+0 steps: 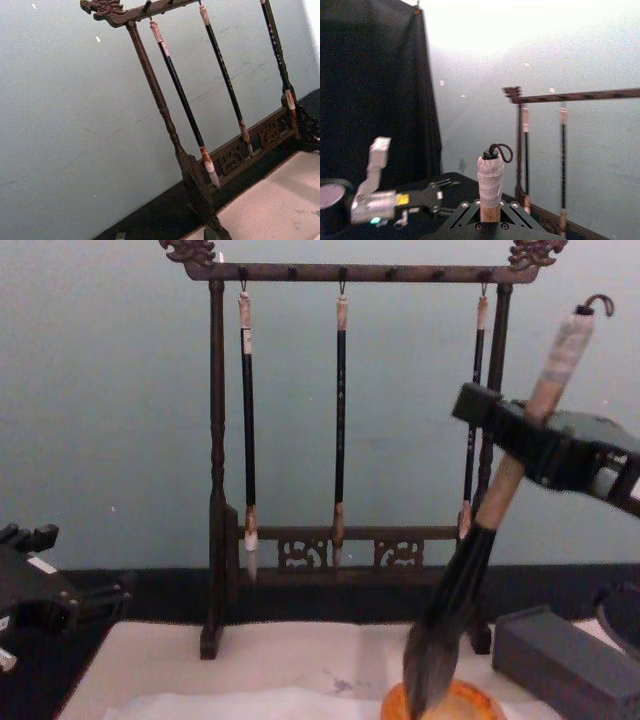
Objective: Pick up the brush from the inkstone, write on the paper, then place the brush back to its original position.
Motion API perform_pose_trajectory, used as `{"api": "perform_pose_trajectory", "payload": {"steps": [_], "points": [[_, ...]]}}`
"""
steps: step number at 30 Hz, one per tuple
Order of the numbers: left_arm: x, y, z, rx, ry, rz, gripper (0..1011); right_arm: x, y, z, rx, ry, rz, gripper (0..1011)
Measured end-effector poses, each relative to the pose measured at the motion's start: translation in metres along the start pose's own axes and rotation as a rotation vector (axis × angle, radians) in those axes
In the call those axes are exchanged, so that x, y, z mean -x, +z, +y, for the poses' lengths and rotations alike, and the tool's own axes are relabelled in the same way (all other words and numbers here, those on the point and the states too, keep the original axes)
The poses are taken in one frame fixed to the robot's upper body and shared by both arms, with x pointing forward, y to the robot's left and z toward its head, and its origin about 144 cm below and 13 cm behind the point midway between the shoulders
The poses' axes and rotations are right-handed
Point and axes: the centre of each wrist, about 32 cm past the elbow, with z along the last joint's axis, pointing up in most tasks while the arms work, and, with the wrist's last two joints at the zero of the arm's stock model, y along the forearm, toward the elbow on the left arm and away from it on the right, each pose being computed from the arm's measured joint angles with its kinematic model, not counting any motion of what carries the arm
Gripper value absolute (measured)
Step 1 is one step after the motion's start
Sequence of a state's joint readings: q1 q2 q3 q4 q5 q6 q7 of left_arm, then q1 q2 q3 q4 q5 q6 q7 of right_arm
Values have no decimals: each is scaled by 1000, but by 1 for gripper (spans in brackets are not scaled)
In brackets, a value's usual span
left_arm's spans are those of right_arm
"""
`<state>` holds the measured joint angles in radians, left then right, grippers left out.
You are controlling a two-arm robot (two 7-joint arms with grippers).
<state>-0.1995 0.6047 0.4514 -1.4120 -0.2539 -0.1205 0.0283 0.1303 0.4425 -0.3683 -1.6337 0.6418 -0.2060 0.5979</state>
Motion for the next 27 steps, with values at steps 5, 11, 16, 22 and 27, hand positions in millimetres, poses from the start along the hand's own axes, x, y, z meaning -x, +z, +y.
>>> {"api": "perform_pose_trajectory", "payload": {"steps": [5,11,16,22,27], "points": [[0,0,0,0,0,0,1010,-15,-2,1,-9,-91,113,5],[0,0,0,0,0,0,1010,-27,-5,0,-18,-189,231,5],[0,0,0,0,0,0,1010,-37,-9,-1,-22,-273,337,5],[0,0,0,0,0,0,1010,-50,-13,-2,-27,-368,476,5],[0,0,0,0,0,0,1009,-59,-17,-3,-27,-432,575,5]]}}
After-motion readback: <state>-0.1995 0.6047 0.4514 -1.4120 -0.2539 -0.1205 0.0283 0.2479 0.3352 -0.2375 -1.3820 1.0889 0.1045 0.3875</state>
